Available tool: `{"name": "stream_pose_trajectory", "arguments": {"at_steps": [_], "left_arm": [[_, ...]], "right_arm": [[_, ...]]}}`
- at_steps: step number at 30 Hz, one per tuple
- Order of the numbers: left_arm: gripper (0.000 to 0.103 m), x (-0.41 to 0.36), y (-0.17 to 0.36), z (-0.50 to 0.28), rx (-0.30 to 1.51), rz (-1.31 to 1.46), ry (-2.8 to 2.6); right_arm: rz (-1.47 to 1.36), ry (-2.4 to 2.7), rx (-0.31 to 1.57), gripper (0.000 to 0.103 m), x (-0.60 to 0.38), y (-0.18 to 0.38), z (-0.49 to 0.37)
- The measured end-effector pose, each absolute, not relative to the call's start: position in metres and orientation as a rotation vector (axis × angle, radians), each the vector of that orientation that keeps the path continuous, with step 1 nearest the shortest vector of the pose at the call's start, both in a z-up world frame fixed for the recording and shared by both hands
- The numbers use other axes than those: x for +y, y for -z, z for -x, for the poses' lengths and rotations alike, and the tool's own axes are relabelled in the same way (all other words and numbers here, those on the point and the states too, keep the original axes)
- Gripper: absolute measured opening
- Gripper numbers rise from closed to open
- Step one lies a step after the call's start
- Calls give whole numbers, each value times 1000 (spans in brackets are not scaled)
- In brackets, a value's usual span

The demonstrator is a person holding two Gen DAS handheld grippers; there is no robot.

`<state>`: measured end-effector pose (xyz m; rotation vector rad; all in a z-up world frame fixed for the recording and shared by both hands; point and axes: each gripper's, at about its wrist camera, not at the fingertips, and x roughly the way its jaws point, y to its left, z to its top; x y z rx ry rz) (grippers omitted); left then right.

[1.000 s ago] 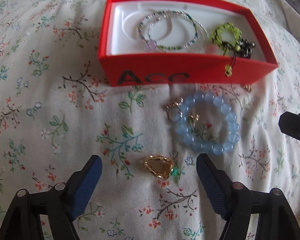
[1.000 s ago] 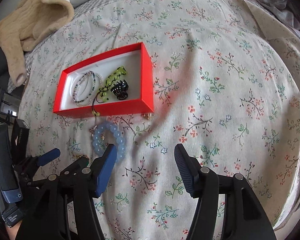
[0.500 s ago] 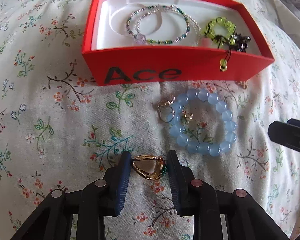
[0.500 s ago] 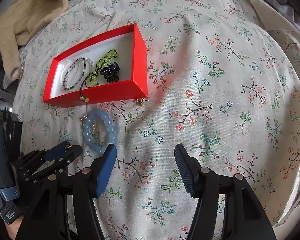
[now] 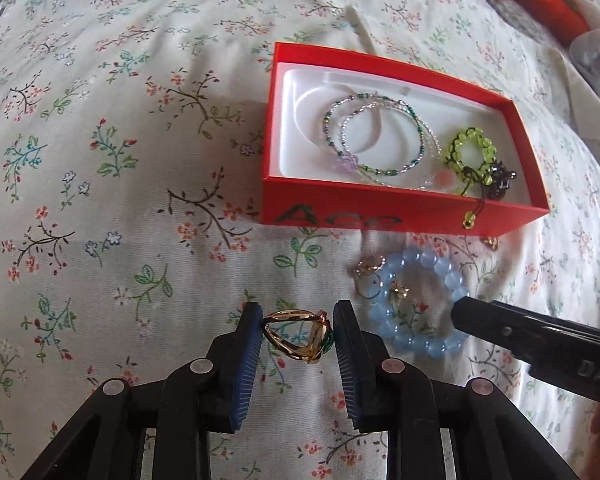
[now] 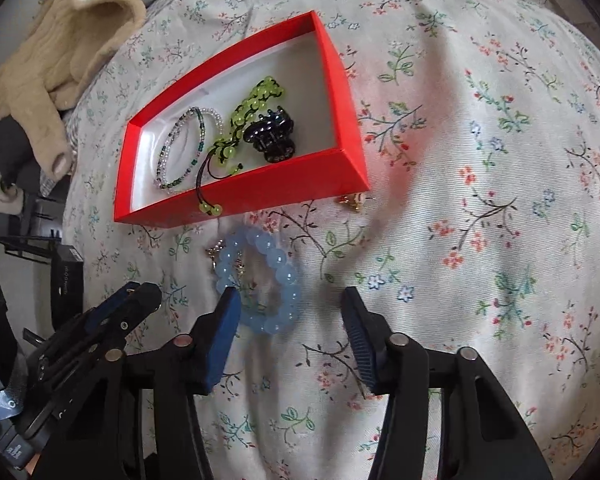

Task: Organize jewelry
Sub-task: 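Grasp the light blue bead bracelet with the right gripper while the left lifts the ring, then drop the gold ring into the box with the left gripper while the right carries the blue bracelet over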

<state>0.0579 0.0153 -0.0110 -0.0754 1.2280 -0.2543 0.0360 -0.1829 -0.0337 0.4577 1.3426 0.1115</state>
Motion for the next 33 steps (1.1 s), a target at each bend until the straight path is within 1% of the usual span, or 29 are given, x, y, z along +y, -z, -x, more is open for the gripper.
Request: {"name": "stream_pose_trajectory", "arguments": {"at_steps": [1, 2, 4, 5, 7, 14, 20, 33], "left_arm": [[30, 14, 12, -57, 1228, 72, 253], [30, 14, 13, -57, 1228, 69, 253], [30, 14, 12, -53, 1228, 67, 253], [30, 15, 11, -53, 1227, 67, 253], [30, 16, 11, -52, 1227, 67, 253], [30, 19, 7, -44, 1220, 61, 254], [30, 21, -3, -38, 1192, 78, 257], [30, 18, -31, -38, 1067, 148, 314]], "right_arm": [[-452, -110, 1347, 39, -179, 36, -38], [-443, -106, 1351, 37, -176, 39, -39], [-410, -90, 1350, 27, -171, 43, -41], [-389, -84, 1345, 24, -168, 42, -42], [-363, -84, 1338, 12, -166, 42, -43], [-331, -105, 1313, 12, -163, 33, -36], [-343, -160, 1254, 12, -166, 6, -21], [-375, -192, 1072, 12, -180, -62, 2]]}}
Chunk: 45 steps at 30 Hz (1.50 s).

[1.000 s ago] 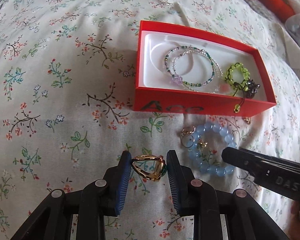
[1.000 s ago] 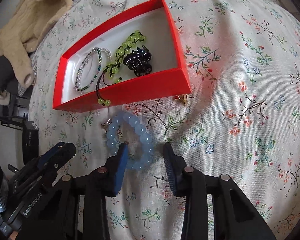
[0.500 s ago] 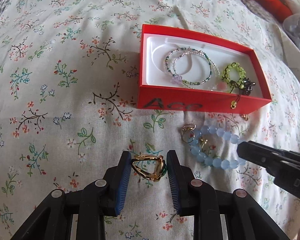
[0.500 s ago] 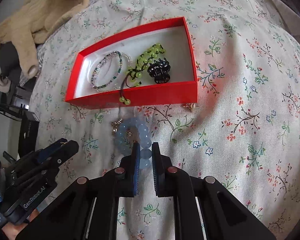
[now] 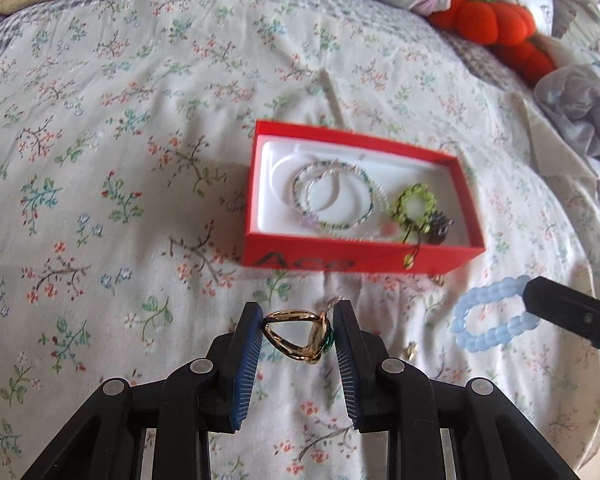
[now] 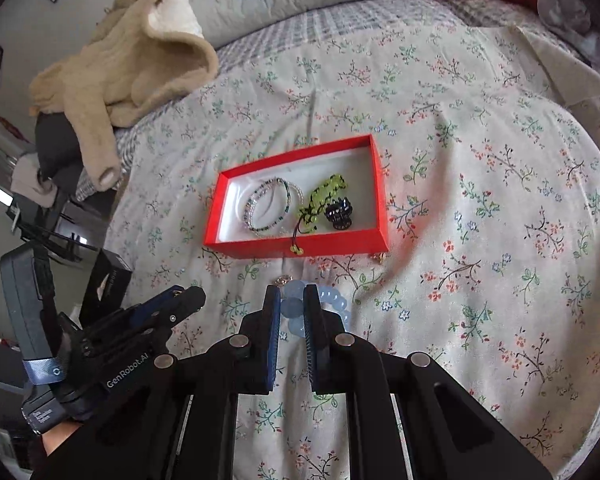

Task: Organize jewelry
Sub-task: 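Drop the gold ring into the box with the left gripper while the right carries the blue bracelet over, then open the right gripper to drop the blue bracelet into the red box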

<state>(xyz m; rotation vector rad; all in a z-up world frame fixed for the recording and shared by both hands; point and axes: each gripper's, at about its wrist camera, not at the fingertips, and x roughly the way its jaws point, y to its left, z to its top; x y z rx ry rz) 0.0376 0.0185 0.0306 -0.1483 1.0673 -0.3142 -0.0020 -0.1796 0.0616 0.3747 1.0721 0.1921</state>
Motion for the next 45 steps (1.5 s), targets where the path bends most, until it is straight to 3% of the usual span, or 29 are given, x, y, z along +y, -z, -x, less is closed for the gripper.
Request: {"name": "stream_pose_trajectory", "arguments": {"at_steps": [12, 26, 45], "left_arm": [[30, -1, -22, -84, 999, 213, 365], [31, -15, 3, -115, 1059, 190, 346], [35, 9, -18, -85, 1082, 148, 263]], "right_arm": [[-354, -195, 929, 12, -193, -95, -17], [-353, -207, 900, 12, -193, -86, -56], [-328, -249, 907, 12, -167, -75, -77]]}}
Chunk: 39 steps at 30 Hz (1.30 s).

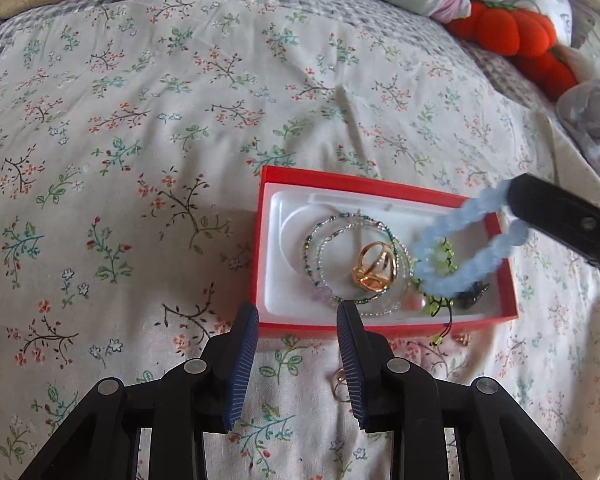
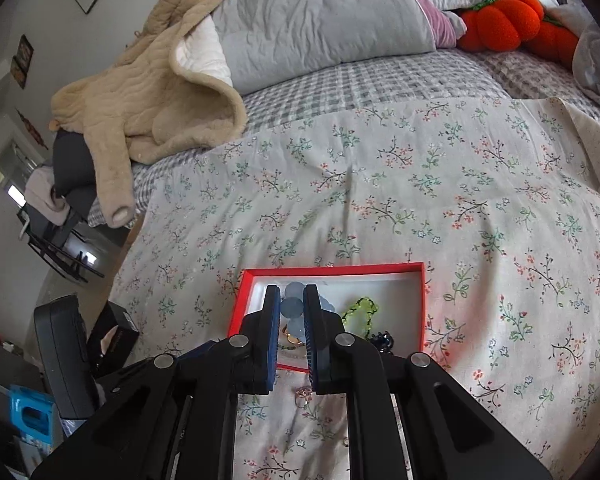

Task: Organize jewelry
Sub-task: 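Open the right gripper to drop the blue bracelet into the red box, then move the open left gripper toward the small gold earring on the sheet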

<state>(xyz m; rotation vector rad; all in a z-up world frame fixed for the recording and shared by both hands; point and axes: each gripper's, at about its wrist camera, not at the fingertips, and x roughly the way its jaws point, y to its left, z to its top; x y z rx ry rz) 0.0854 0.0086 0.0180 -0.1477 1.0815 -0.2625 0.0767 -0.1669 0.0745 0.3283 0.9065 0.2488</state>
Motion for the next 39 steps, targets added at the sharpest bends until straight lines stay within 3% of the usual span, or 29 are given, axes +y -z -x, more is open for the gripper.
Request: {"name": "stream_pose_trajectory", "arguments": {"at_steps": [17, 21, 23, 27, 39], "left_arm": [[35, 1, -15, -83, 1084, 118, 257], [43, -1, -17, -81, 1079, 96, 252], [45, -2, -18, -80, 1075, 86, 251], [53, -3, -21, -75, 1074, 65, 246], [74, -8, -16, -58, 1123, 19, 211]], "right_arm": [[-249, -46, 965, 13, -196, -32, -98], [-300, -64, 973, 14, -208, -40, -91], [-293, -69, 977, 19, -211, -45, -85], [-276, -73, 991, 49, -216, -50, -70], [-254, 33, 1091, 59, -247, -40, -32]]}}
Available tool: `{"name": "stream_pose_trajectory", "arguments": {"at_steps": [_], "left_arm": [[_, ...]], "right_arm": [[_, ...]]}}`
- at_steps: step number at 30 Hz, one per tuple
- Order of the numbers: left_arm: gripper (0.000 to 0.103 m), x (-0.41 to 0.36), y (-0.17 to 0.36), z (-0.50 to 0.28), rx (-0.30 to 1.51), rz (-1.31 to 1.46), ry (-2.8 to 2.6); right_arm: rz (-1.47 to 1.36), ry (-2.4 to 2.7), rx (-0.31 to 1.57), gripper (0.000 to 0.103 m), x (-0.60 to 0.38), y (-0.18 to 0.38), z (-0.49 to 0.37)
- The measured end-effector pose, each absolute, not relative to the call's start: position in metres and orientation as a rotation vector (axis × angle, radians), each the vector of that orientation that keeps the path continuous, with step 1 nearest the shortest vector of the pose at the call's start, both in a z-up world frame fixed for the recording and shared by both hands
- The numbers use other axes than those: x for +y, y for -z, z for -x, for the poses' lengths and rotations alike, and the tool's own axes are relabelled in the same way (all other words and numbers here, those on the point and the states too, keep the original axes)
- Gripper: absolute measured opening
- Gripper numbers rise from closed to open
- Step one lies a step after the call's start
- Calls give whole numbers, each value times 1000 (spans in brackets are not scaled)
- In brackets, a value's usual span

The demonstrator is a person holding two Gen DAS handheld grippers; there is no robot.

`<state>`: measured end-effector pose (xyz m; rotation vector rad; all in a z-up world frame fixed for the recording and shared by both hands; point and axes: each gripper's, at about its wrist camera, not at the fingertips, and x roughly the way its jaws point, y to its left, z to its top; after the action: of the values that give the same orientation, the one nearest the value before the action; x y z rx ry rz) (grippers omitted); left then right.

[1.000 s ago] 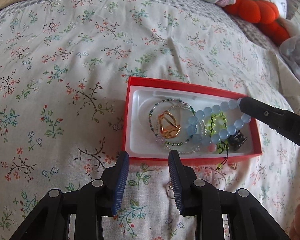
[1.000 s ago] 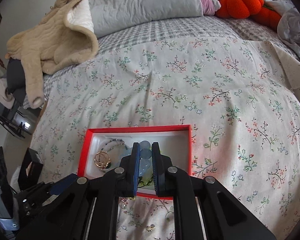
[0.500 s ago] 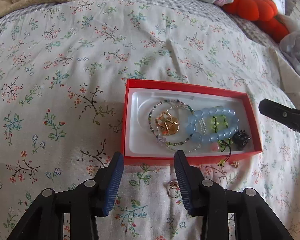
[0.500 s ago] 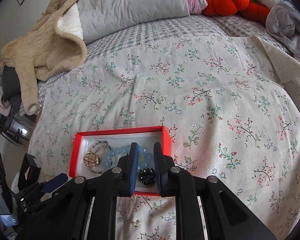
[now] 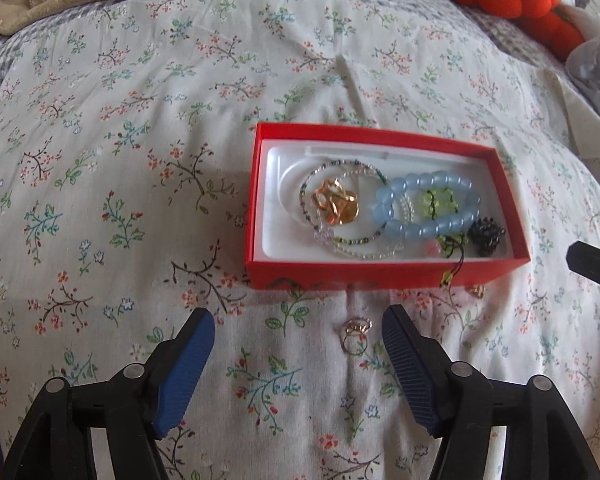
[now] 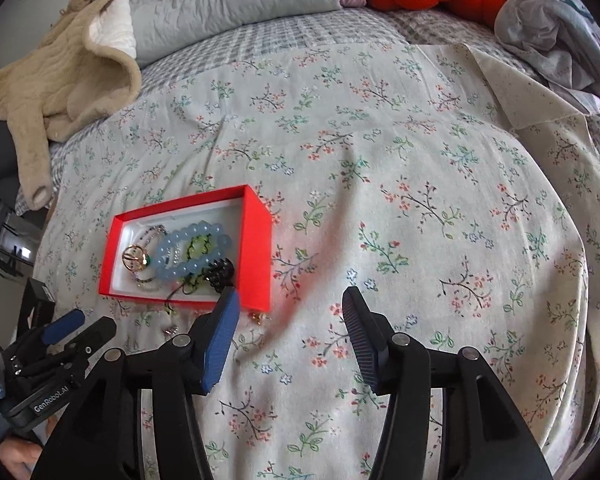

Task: Organize jewelry
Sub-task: 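Move the open left gripper toward the small gold earring on the sheet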

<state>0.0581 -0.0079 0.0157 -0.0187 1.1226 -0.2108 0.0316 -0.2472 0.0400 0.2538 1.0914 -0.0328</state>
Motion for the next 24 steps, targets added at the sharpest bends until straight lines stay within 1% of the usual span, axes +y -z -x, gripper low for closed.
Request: {"name": "stream_pose_trajectory", "arguments": {"at_steps": [4, 15, 16, 17, 18, 20, 21, 22, 23, 24], "left_arm": [[77, -10, -10, -56, 1153, 1, 195], [76, -16, 15, -55, 1235, 76, 238], [74, -17, 16, -56, 1240, 94, 248], [67, -19, 17, -56, 1243, 116, 264], [63, -21, 18, -56, 1248, 131, 282], [50, -26, 22, -57, 1267, 144, 317], [46, -29, 25, -57, 1278, 141, 328], [40, -32, 28, -59, 1289, 133, 332], [35, -33, 31, -59, 1297, 124, 332], [34, -35, 34, -60, 1302, 112, 329]], "right_arm": [[-244, 66, 1129, 61, -253, -35, -23], [-277, 102, 1209, 63, -263, -18, -8], [-286, 102, 1212, 63, -263, -18, -8], [-294, 103, 1215, 63, -264, -17, -8], [-299, 104, 1217, 63, -264, -17, -8], [-305, 104, 1222, 63, -263, -15, -8], [-306, 104, 1225, 63, -263, -15, -8], [-307, 103, 1227, 63, -263, -14, -9], [-307, 102, 1230, 63, -262, -13, -9], [-305, 101, 1233, 63, -261, -13, -9]]}}
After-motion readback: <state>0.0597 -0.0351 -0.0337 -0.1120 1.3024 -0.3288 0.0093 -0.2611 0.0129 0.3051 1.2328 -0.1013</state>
